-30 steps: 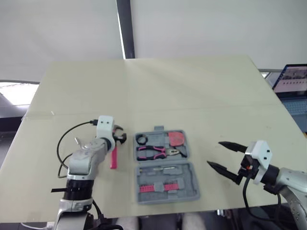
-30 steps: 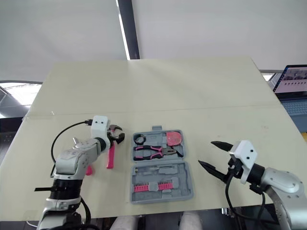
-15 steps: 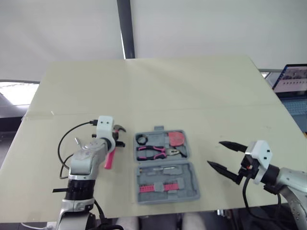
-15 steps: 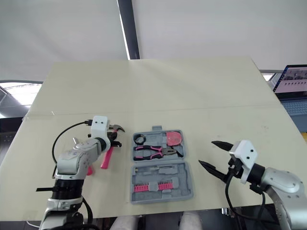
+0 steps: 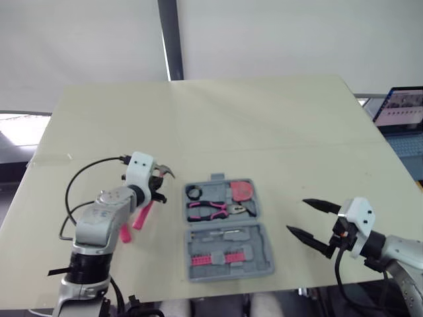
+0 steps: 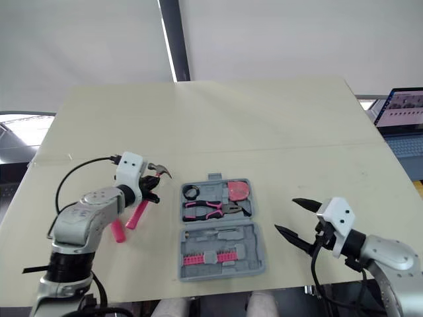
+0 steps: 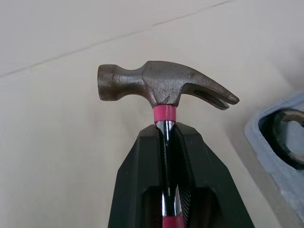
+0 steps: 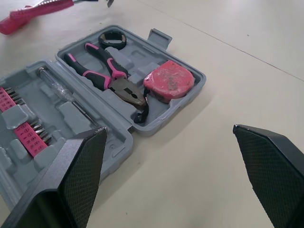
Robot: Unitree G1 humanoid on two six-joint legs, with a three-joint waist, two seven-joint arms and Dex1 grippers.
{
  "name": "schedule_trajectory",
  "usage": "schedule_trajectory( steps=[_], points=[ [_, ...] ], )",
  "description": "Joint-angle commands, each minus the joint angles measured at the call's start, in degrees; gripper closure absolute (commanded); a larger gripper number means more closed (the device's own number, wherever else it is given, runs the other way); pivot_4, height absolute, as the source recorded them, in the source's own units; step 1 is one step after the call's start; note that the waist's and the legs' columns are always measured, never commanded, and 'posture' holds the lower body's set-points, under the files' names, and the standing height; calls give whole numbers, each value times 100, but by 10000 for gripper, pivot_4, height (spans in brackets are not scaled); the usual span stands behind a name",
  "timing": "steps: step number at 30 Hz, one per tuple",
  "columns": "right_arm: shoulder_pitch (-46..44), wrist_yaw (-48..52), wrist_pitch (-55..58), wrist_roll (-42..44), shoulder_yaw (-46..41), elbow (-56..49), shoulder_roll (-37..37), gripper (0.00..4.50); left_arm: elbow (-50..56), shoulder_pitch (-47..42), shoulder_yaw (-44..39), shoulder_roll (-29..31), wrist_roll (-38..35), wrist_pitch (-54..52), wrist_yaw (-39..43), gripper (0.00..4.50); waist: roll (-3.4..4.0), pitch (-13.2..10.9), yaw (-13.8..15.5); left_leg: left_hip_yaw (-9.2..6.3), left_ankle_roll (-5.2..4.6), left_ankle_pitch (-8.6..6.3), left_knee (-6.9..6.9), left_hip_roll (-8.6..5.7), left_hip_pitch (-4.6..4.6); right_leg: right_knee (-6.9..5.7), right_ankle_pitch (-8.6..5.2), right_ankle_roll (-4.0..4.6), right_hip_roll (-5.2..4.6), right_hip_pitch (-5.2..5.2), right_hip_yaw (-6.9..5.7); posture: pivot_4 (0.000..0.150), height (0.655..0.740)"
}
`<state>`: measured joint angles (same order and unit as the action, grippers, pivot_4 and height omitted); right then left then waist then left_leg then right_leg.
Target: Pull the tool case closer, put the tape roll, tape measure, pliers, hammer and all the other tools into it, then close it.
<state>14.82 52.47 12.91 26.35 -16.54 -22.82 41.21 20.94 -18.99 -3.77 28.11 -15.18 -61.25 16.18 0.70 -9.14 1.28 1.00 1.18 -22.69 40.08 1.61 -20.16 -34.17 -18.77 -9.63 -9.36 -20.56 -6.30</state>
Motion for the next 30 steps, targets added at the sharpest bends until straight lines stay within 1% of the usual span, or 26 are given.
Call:
schedule_trajectory(
  steps=[1,4,8,10,13,17,19,24,27,30],
  points=[
    [50,59,-196,-22,-100,-157,28,0,1046,283,-46,640,-846,-49,1257,44403,0,0,-1,0,0,0,0,0,-2,1,0,0,0,-1,0,1500,7360],
    [90,170,-294,-183,15,-156,130,0,1556,500,185,1123,-1395,-87,2017,44403,3,-2,27,-1,0,0,3,1,-3,2,0,0,0,1,1,1500,7360],
    [135,200,-348,-187,15,-208,122,0,1917,536,552,1419,-1567,-107,2242,44403,4,-3,16,-1,0,0,3,1,-1,5,0,0,0,5,2,1500,7360],
    [231,289,-382,-142,-46,-258,145,0,2052,538,668,1548,-1617,-142,2300,44403,4,-3,10,0,0,0,2,1,-2,4,0,0,0,3,2,1500,7360],
    [620,667,-498,-93,-296,-376,374,0,2270,545,958,2021,-1488,-60,2468,44403,5,-4,17,0,0,0,-1,1,-2,5,0,0,0,2,3,1500,7360],
    [955,1115,-701,-56,-518,-434,629,0,2341,640,1017,2327,-1517,40,2573,44403,3,-6,24,2,0,0,2,1,-2,8,0,0,0,6,4,1500,7360],
    [1068,1329,-785,-32,-557,-470,732,0,2365,660,1155,2483,-1409,154,2618,44403,3,-6,21,3,0,0,0,1,1,8,0,0,0,6,6,1500,7360],
    [878,1421,-786,-49,-440,-344,812,0,2456,765,1319,2408,-1425,98,2464,44403,1,-8,22,3,0,0,1,1,0,9,0,0,0,7,6,1500,7360],
    [750,1451,-806,-136,-339,-224,794,0,2602,1042,1396,2535,-1305,130,2388,44403,1,-8,18,3,0,0,-2,2,0,9,0,0,0,5,6,1500,7360],
    [608,1452,-787,-165,-256,-135,799,0,2780,1631,1262,2544,-1334,145,2271,44403,1,-8,18,3,0,0,-3,2,-1,10,0,0,0,4,6,1500,7360]
  ],
)
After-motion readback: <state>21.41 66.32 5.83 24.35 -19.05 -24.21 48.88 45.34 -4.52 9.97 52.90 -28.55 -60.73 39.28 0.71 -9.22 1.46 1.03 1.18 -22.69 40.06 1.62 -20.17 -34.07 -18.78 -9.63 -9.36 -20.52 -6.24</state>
